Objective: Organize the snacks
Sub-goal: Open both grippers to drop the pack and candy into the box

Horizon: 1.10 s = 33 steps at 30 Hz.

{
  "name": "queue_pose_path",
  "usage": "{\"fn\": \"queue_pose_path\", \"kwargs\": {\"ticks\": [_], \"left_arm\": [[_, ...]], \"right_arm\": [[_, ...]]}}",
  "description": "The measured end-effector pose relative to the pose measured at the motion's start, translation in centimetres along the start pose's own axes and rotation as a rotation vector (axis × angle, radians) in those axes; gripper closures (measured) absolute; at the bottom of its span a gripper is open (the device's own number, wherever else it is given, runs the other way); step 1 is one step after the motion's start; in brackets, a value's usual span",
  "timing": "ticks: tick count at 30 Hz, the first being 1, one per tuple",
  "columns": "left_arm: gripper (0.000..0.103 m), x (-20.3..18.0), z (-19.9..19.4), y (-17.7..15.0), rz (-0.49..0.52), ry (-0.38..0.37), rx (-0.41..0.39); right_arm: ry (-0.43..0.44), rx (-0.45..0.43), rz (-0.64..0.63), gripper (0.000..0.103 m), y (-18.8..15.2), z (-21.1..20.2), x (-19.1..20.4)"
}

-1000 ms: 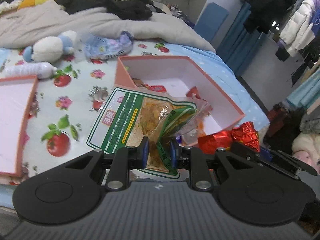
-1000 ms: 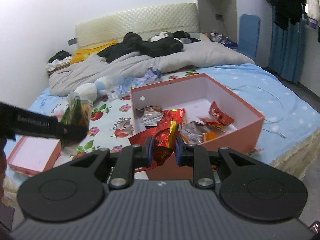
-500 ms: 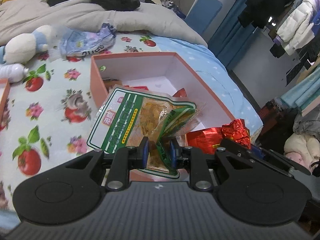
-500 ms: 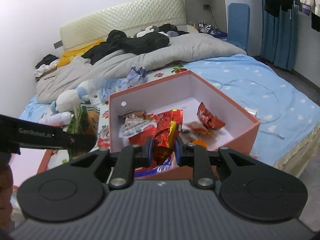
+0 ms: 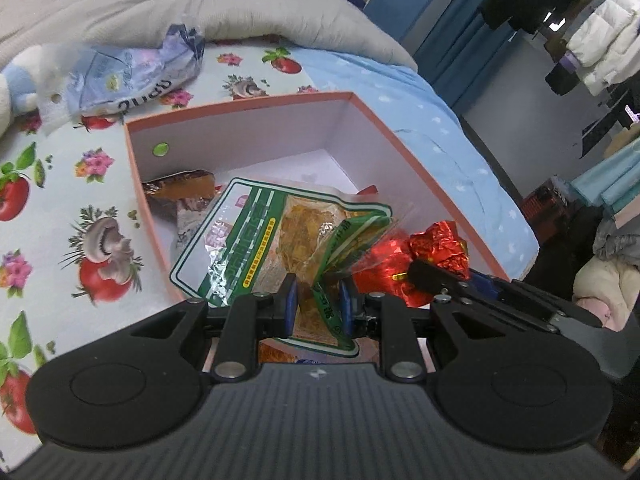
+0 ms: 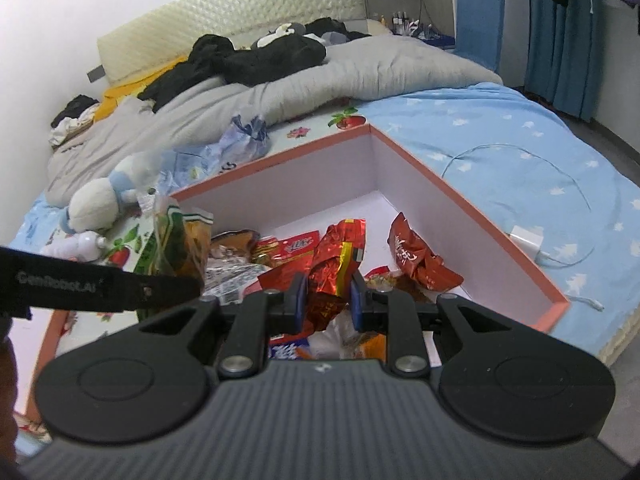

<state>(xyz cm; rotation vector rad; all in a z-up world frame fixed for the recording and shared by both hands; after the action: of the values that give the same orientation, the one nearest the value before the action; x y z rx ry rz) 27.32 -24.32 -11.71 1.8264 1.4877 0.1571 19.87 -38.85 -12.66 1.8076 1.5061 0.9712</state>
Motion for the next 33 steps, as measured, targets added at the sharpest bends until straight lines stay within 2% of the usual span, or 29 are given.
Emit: {"fn": "queue_pose_path", "kwargs": {"ticks": [9, 12, 14, 22, 33], "left_arm": [[0.077, 0.6, 5.0, 0.8, 0.001, -0.017, 0.055], [0.072, 0.5, 5.6, 0.7, 0.000, -0.006, 0.068], [0.071, 0.3, 5.3, 0.7, 0.002, 0.000, 0.066], [0.070, -1.3, 0.5, 1.4, 0.045, 0.006, -0.009], [0.070, -4.4, -9.9, -0.4, 0.139, -0.002, -0.130]], "right_arm": [[-0.013, 0.060, 0.023, 0.077, -0.5, 4.2, -1.7], [-0.019, 0.064, 0.048, 0.077, -0.5, 4.2, -2.0], [-0.027, 0.058, 0.048, 0.069, -0.3, 3.9, -2.0], [-0.001, -0.018, 0.072, 0.069, 1.3, -0.3, -1.8], [0.002, -0.138, 0.088, 0.069, 1.2, -9.9, -0.1]]}}
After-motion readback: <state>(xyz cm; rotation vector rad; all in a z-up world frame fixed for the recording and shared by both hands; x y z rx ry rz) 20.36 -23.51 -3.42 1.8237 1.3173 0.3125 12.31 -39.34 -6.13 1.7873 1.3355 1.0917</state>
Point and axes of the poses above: each gripper's, at about its wrist camera, not at the fingertips, and z roughly the way its jaws point, x to its left, y to its top, the point moved 4 cm from there along z, roughly the way its jaws point, and after that the axes turned 8 degrees about -x, right-handed, at the moved point
